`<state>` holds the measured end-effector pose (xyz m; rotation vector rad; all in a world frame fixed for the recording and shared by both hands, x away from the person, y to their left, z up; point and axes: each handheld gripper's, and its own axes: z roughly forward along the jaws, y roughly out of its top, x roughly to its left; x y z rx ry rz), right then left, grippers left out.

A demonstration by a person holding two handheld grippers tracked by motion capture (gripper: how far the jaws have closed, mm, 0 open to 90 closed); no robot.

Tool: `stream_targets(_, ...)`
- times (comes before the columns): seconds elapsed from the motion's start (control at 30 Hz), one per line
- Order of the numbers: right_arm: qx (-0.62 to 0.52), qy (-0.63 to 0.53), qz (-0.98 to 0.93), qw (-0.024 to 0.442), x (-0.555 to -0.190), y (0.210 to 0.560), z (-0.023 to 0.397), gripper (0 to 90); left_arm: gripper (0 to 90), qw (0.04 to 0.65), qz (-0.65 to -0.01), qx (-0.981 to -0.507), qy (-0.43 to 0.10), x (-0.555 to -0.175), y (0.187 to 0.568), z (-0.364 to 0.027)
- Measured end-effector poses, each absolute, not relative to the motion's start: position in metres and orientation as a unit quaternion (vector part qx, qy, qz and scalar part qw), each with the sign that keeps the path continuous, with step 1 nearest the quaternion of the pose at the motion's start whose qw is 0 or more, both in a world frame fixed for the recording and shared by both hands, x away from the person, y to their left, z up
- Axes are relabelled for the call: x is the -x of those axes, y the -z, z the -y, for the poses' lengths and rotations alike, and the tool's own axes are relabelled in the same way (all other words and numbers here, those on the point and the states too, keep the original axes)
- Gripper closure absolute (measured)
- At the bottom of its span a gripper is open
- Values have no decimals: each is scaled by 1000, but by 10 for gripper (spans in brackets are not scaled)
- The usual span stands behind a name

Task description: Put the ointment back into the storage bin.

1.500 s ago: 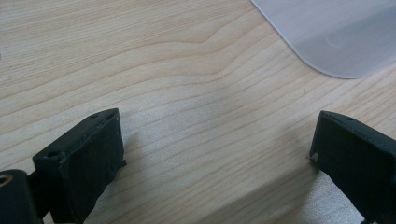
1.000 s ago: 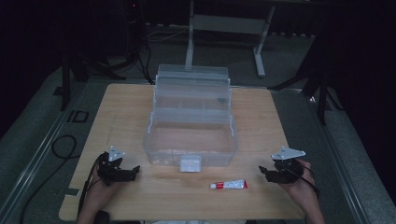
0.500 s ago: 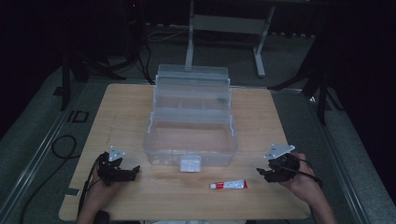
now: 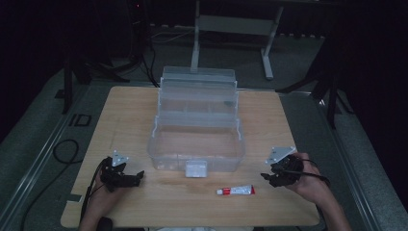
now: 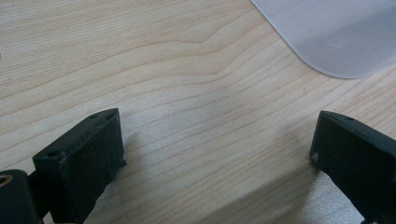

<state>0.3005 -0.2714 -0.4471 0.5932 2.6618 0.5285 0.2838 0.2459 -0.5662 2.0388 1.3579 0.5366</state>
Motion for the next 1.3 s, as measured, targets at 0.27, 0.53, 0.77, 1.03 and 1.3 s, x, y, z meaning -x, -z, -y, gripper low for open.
stream_targets(0.27, -177, -174, -954, 171, -303, 441, 257, 410, 31, 312, -515, -772, -203, -284, 566, -246)
stream_targets(0.53, -152, -159, -962, 161, -304, 439, 246, 432, 31, 312, -515, -772, -203, -284, 566, -246)
stream_targets(0.77, -129, -142, -970, 151, -305, 439, 235, 426, 31, 312, -515, -772, -203, -284, 566, -246)
stream_targets(1.03, -105, -128, -976, 141, -305, 441, 220, 430, 31, 312, -515, -772, -203, -284, 566, -246)
stream_targets(1.3, -83, -113, -981, 136, -303, 446, 210, 436, 31, 312, -515, -772, -203, -284, 566, -246)
